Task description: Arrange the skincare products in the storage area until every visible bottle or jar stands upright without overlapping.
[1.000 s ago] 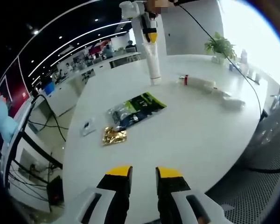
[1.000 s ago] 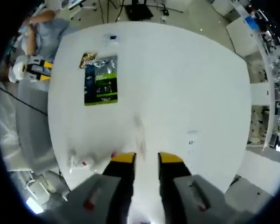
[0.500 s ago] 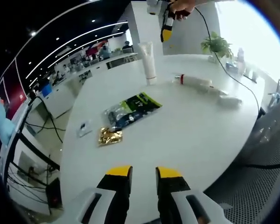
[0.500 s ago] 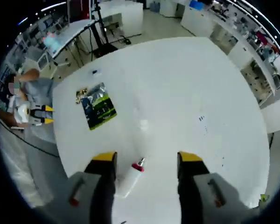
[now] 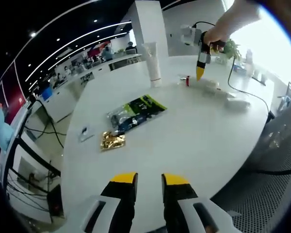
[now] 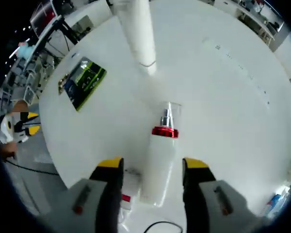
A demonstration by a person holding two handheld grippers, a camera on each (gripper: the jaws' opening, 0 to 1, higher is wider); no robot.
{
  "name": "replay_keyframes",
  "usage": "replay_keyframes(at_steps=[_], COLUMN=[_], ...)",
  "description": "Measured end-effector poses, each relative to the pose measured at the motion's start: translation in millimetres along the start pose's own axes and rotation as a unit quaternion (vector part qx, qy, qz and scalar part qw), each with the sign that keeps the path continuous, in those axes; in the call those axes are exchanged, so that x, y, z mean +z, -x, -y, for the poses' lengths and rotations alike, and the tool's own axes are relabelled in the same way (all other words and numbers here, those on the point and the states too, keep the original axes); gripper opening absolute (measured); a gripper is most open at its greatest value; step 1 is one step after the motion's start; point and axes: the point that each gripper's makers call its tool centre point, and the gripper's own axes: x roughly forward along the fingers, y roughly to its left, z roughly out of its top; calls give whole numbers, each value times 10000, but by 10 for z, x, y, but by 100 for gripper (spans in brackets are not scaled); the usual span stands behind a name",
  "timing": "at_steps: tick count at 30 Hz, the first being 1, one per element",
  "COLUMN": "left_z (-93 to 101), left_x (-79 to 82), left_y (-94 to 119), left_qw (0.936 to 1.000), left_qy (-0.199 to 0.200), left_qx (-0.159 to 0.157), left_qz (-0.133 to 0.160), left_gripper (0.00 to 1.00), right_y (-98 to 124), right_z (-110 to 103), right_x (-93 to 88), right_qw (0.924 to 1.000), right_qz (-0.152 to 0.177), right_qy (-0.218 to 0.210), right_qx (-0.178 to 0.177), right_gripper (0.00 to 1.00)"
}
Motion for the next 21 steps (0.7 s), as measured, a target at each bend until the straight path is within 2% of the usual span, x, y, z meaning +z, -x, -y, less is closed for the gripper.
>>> replay_keyframes(at_steps=[4, 11, 14, 15, 17, 19, 21], left_z=[8, 1, -5, 0, 5, 12, 21], left_x=[-11, -34, -38, -43, -49, -49, -53], left_y=[-8, -11, -13, -16, -18, -19, -21], left_qw=[10000, 10000, 9999, 9999, 9999, 9999, 9998], left_qy=[-35, -13, 0, 1, -17, -17, -37], left_qx=[-21, -15, -4, -14, -26, -40, -60], left_qz=[-35, -95, -107, -118, -139, -144, -161], left_gripper=[21, 20, 19, 19, 19, 19, 19], right_y=[-95, -221, -277, -273, -276, -281, -274], right_z=[-27, 69, 79, 109, 110, 120, 131], right_x=[-24, -83, -127, -107, -118, -123, -120], right_qw=[9999, 9996, 9993, 9993, 9986, 9982, 9982], right_qz=[-47, -180, -286, -249, -449, -547, -542], right_qy=[-111, -12, -97, 37, -97, -5, -175], right_qx=[66, -193, -238, -293, -250, -241, -193], right_gripper=[44, 34, 32, 31, 30, 30, 30])
